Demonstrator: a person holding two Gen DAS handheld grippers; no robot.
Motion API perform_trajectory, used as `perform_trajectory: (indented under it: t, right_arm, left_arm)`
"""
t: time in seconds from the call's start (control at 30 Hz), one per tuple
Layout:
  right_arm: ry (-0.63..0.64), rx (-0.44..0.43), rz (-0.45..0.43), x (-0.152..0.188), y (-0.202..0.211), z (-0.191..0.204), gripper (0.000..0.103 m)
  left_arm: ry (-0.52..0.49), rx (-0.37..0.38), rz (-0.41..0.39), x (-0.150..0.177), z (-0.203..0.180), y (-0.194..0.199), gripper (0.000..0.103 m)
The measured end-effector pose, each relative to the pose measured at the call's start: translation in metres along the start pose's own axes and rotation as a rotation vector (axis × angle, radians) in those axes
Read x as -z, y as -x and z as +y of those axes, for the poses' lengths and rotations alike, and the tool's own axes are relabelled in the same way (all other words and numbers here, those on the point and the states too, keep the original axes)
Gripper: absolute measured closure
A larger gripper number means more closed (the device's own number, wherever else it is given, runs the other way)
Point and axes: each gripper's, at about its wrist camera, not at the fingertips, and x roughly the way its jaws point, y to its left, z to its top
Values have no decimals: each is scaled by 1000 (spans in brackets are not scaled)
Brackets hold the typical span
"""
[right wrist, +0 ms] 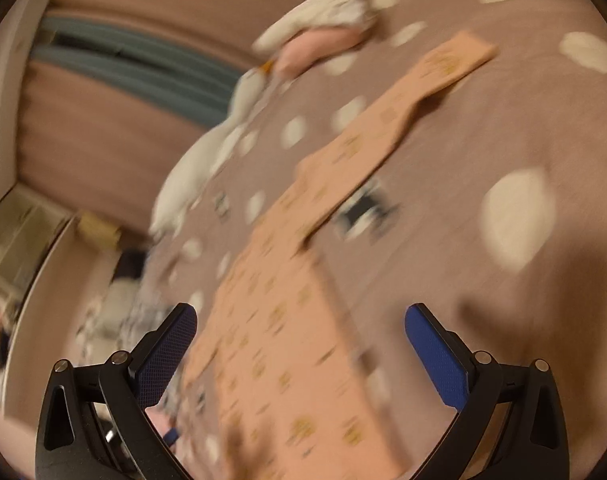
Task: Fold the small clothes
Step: 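Grasp the cuff of one pink sleeve with the right gripper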
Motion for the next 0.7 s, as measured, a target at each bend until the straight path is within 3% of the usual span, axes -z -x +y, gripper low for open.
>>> perform_trajectory:
  t: [0.13, 0.27, 0.4, 0.6, 0.7]
  right_arm:
    - [-52, 43, -67, -39, -2, -25, 0]
    - [-102, 37, -115, -80, -17, -50, 0]
    - [-154, 46, -134, -109, -38, -72, 0]
    - [-236, 32, -236, -141, -52, -95, 0]
    - [-244, 33, -283, -157, -57, -97, 5]
  left_arm:
    - [41, 5, -1, -11, 4, -16, 0]
    - [7, -75, 71, -22, 15, -43, 0]
    - [18, -81, 114, -30, 21, -62, 0]
    - [-7, -119, 109, -52, 16, -81, 0]
    - [-13, -120, 103, -59, 13, -86, 0]
